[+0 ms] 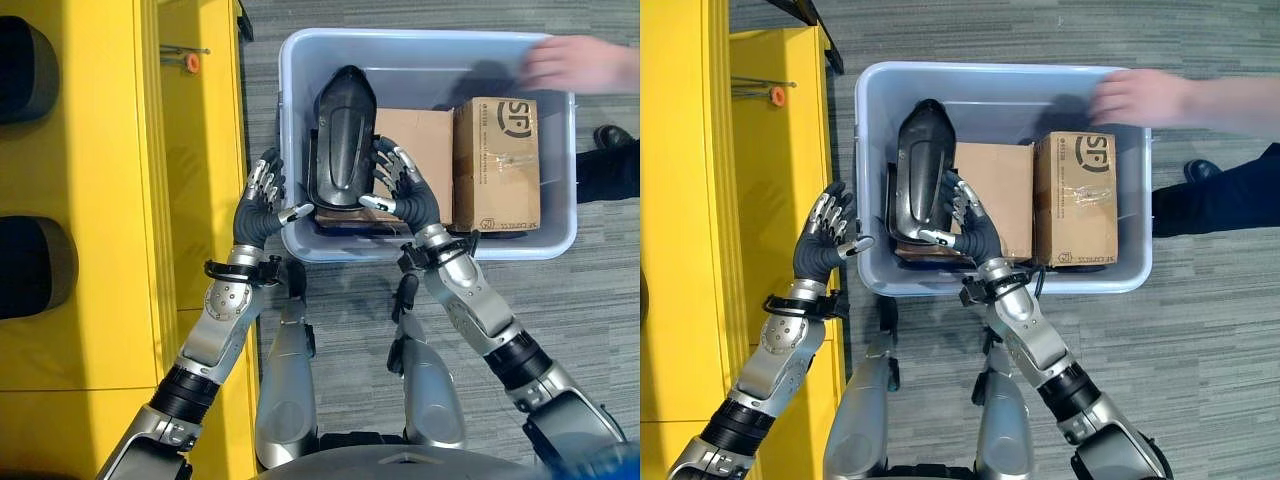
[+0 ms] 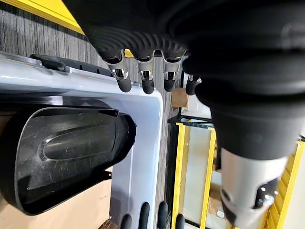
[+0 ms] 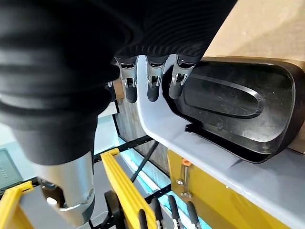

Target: Move parts from the plastic box to the shelf.

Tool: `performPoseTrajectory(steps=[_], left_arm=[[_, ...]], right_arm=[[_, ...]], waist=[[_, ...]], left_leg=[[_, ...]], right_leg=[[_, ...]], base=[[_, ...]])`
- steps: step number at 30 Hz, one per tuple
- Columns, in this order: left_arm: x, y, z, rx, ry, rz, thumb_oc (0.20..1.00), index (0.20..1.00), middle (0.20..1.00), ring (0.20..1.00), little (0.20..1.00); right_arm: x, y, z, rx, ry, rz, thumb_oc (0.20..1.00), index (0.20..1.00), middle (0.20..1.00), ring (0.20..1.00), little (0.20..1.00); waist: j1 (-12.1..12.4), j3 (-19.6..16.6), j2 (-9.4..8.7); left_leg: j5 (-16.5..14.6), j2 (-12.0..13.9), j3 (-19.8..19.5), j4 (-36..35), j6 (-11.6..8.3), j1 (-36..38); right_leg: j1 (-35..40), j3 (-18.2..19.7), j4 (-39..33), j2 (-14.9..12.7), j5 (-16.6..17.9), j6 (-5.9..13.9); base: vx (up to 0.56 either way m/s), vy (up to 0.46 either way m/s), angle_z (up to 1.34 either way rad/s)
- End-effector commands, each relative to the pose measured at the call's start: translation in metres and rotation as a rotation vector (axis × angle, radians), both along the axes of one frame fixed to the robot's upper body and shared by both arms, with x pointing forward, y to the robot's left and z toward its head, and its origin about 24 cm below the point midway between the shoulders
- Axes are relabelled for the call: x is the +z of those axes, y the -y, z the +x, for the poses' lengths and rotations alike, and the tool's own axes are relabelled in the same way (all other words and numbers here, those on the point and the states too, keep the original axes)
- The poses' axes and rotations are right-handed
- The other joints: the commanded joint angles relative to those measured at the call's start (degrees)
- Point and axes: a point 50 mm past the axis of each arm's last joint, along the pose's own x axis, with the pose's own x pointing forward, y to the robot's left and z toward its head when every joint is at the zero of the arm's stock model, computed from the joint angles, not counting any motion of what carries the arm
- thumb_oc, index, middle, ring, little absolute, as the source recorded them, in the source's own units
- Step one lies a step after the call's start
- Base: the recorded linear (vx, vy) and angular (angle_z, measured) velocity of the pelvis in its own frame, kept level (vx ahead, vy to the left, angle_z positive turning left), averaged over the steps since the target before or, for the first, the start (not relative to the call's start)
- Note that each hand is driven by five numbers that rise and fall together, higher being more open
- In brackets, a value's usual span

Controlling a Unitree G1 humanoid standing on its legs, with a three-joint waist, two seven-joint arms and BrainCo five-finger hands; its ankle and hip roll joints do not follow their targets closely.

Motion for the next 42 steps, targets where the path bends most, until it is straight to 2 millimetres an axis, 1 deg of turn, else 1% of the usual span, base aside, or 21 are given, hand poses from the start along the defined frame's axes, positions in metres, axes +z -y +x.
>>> performPoseTrajectory(steps=[1, 3, 4, 8, 10, 11, 14, 17, 18, 23, 24, 27, 28, 30, 32, 34, 35, 36, 38, 39, 42], left_arm=[[0.018, 0.003, -0.004, -0.010, 0.122, 0.003, 1.000, 1.000, 1.000, 1.000, 1.000], [0.018, 0.004, -0.005, -0.016, 0.123, 0.000, 1.000, 1.000, 1.000, 1.000, 1.000], [0.019, 0.004, -0.004, -0.020, 0.122, 0.004, 1.000, 1.000, 1.000, 1.000, 1.000], [0.018, 0.005, -0.005, -0.025, 0.120, 0.000, 1.000, 1.000, 1.000, 1.000, 1.000], [0.018, 0.004, -0.005, -0.025, 0.120, -0.002, 1.000, 1.000, 1.000, 1.000, 1.000], [0.018, 0.004, -0.007, -0.030, 0.119, -0.007, 1.000, 1.000, 1.000, 1.000, 1.000], [0.019, 0.004, -0.008, -0.037, 0.123, -0.014, 1.000, 1.000, 1.000, 1.000, 1.000], [0.018, 0.004, -0.008, -0.037, 0.118, -0.021, 1.000, 1.000, 1.000, 1.000, 1.000], [0.015, 0.004, -0.008, -0.036, 0.106, -0.024, 1.000, 1.000, 1.000, 1.000, 1.000], [0.015, 0.008, -0.006, -0.047, 0.101, -0.022, 1.000, 1.000, 1.000, 1.000, 1.000], [0.014, 0.009, -0.006, -0.052, 0.100, -0.020, 1.000, 1.000, 1.000, 1.000, 1.000], [0.014, 0.012, -0.005, -0.060, 0.099, -0.024, 1.000, 1.000, 1.000, 1.000, 1.000], [0.014, 0.012, -0.005, -0.060, 0.099, -0.024, 1.000, 1.000, 1.000, 1.000, 1.000], [0.013, 0.013, -0.005, -0.062, 0.094, -0.019, 1.000, 1.000, 1.000, 1.000, 1.000], [0.013, 0.014, -0.006, -0.064, 0.093, -0.018, 1.000, 1.000, 1.000, 1.000, 1.000], [0.012, 0.013, -0.005, -0.059, 0.089, -0.013, 1.000, 1.000, 1.000, 1.000, 1.000], [0.012, 0.013, -0.005, -0.059, 0.089, -0.014, 1.000, 1.000, 1.000, 1.000, 1.000], [0.012, 0.013, -0.005, -0.057, 0.088, -0.014, 1.000, 1.000, 1.000, 1.000, 1.000], [0.012, 0.013, -0.006, -0.057, 0.088, -0.013, 1.000, 1.000, 1.000, 1.000, 1.000], [0.010, 0.012, -0.006, -0.055, 0.082, -0.009, 1.000, 1.000, 1.000, 1.000, 1.000], [0.009, 0.010, -0.007, -0.049, 0.080, -0.001, 1.000, 1.000, 1.000, 1.000, 1.000]], right_arm=[[0.030, -0.008, -0.003, 0.023, 0.124, 0.107, 1.000, 1.000, 1.000, 1.000, 1.000], [0.032, -0.009, 0.000, 0.021, 0.126, 0.106, 1.000, 1.000, 1.000, 1.000, 1.000], [0.037, -0.010, 0.005, 0.005, 0.137, 0.103, 1.000, 1.000, 1.000, 1.000, 1.000], [0.041, -0.010, 0.016, -0.037, 0.133, 0.093, 1.000, 1.000, 1.000, 1.000, 1.000], [0.042, -0.007, 0.021, -0.068, 0.131, 0.083, 1.000, 1.000, 1.000, 1.000, 1.000], [0.045, -0.003, 0.031, -0.123, 0.128, 0.068, 1.000, 1.000, 1.000, 1.000, 1.000], [0.051, 0.005, 0.046, -0.215, 0.115, 0.052, 1.000, 1.000, 1.000, 1.000, 1.000], [0.053, 0.008, 0.052, -0.244, 0.107, 0.055, 1.000, 1.000, 1.000, 1.000, 1.000], [0.050, 0.012, 0.054, -0.264, 0.094, 0.051, 1.000, 1.000, 1.000, 1.000, 1.000], [0.041, 0.016, 0.054, -0.280, 0.069, 0.037, 1.000, 1.000, 1.000, 1.000, 1.000], [0.034, 0.017, 0.054, -0.285, 0.046, 0.026, 1.000, 1.000, 1.000, 1.000, 1.000], [0.023, 0.017, 0.052, -0.280, 0.011, 0.018, 1.000, 1.000, 1.000, 1.000, 1.000], [0.023, 0.017, 0.052, -0.280, 0.011, 0.018, 1.000, 1.000, 1.000, 1.000, 1.000], [0.008, 0.017, 0.046, -0.261, -0.028, 0.023, 1.000, 1.000, 1.000, 1.000, 1.000], [0.003, 0.017, 0.043, -0.254, -0.041, 0.025, 1.000, 1.000, 1.000, 1.000, 1.000], [-0.010, 0.016, 0.035, -0.226, -0.076, 0.038, 1.000, 1.000, 1.000, 1.000, 1.000], [-0.010, 0.016, 0.035, -0.226, -0.076, 0.038, 1.000, 1.000, 1.000, 1.000, 1.000], [-0.017, 0.017, 0.028, -0.206, -0.093, 0.048, 1.000, 1.000, 1.000, 1.000, 1.000], [-0.020, 0.017, 0.024, -0.195, -0.101, 0.060, 1.000, 1.000, 1.000, 1.000, 1.000], [-0.026, 0.020, 0.017, -0.176, -0.115, 0.079, 1.000, 1.000, 1.000, 1.000, 1.000], [-0.032, 0.026, 0.011, -0.169, -0.129, 0.104, 1.000, 1.000, 1.000, 1.000, 1.000]], waist=[[1.1, -1.5, -0.29], [1.3, -1.4, -0.25], [1.7, -1.1, -0.12], [2.5, -0.7, 0.21], [2.7, -0.6, 0.38], [3.3, -0.4, 0.74], [4.1, 0.1, 1.28], [4.3, 0.4, 1.36], [4.4, 0.6, 1.40], [4.0, 0.8, 1.42], [3.8, 0.8, 1.39], [3.5, 0.7, 1.37], [3.5, 0.6, 1.37], [3.0, 0.7, 1.06], [2.8, 0.6, 0.99], [2.2, 0.5, 0.86], [2.2, 0.4, 0.86], [1.8, 0.1, 0.71], [1.6, 0.0, 0.60], [1.2, -0.4, 0.40], [0.6, -0.9, 0.26]], left_leg=[[-0.3, 2.3, -1.1, 0.7, -0.55, -0.6], [-0.3, 2.3, -1.3, 0.8, -0.53, -0.9], [-0.3, 2.2, -1.5, 0.8, -0.53, -1.2], [-0.1, 1.8, -2.0, 0.7, -0.48, -1.8], [-0.1, 1.7, -2.2, 0.6, -0.47, -1.9], [0.1, 1.6, -2.4, 0.6, -0.42, -2.3], [0.4, 1.3, -2.7, 0.4, -0.36, -2.7], [0.4, 1.3, -2.9, 0.2, -0.30, -2.8], [0.5, 1.3, -3.1, 0.3, -0.22, -3.2], [0.6, 1.3, -3.6, 0.2, -0.10, -3.5], [0.7, 1.2, -3.8, 0.2, -0.07, -3.7], [0.7, 1.1, -3.8, 0.0, 0.04, -3.7], [0.7, 1.1, -3.8, 0.0, 0.04, -3.7], [0.6, 1.1, -4.0, 0.1, 0.08, -3.6], [0.5, 1.1, -4.0, 0.1, 0.10, -3.5], [0.5, 1.1, -3.9, 0.1, 0.12, -3.1], [0.5, 1.1, -4.0, 0.1, 0.12, -3.1], [0.5, 1.1, -4.1, 0.0, 0.11, -2.9], [0.4, 1.0, -4.0, 0.0, 0.11, -2.7], [0.4, 1.0, -4.0, -0.1, 0.11, -2.4], [0.3, 1.1, -4.1, -0.1, 0.10, -2.0]], right_leg=[[0.4, -0.2, 5.5, -4.2, -5.5, 2.44], [0.2, -0.3, 5.6, -4.3, -5.6, 2.44], [0.1, -0.5, 5.7, -4.3, -5.6, 2.38], [-0.1, -1.0, 6.0, -4.4, -5.9, 2.26], [-0.3, -1.0, 6.1, -4.5, -5.9, 2.26], [-0.6, -1.3, 6.4, -4.6, -6.0, 2.22], [-1.0, -1.2, 6.7, -4.6, -6.0, 2.22], [-1.3, -1.3, 6.9, -4.6, -6.0, 2.21], [-1.6, -1.2, 7.1, -4.5, -6.1, 2.13], [-1.8, -0.9, 7.1, -4.4, -6.3, 2.03], [-1.9, -0.7, 6.9, -4.3, -6.3, 1.98], [-2.1, -0.5, 6.9, -4.1, -6.4, 1.87], [-2.1, -0.5, 6.9, -4.1, -6.4, 1.87], [-2.0, -0.1, 6.8, -4.1, -6.4, 1.76], [-1.8, -0.1, 6.7, -4.1, -6.4, 1.74], [-1.5, 0.3, 6.5, -4.0, -6.5, 1.72], [-1.5, 0.3, 6.5, -4.0, -6.5, 1.72], [-1.3, 0.5, 6.2, -3.9, -6.5, 1.74], [-1.2, 0.5, 6.1, -3.9, -6.5, 1.75], [-0.8, 0.5, 5.9, -3.9, -6.5, 1.78], [-0.3, 0.7, 5.6, -3.8, -6.4, 1.84]], base=[[0.00, 0.000, 0.00], [0.00, -0.004, 0.02], [0.01, -0.007, 0.04], [0.01, -0.006, 0.06], [0.00, 0.002, 0.13], [0.00, 0.000, 0.05], [0.00, 0.000, 0.01], [0.01, -0.003, 0.07], [0.00, -0.008, 0.06], [0.01, -0.009, 0.03], [0.00, 0.000, 0.00], [0.00, 0.000, 0.00], [0.00, 0.000, 0.00], [0.00, 0.000, 0.00], [0.00, 0.000, 0.00], [0.00, 0.000, 0.00], [0.00, 0.000, 0.00], [0.00, 0.000, 0.00], [0.00, 0.000, 0.00], [0.00, 0.000, 0.00], [0.00, -0.006, 0.02]])
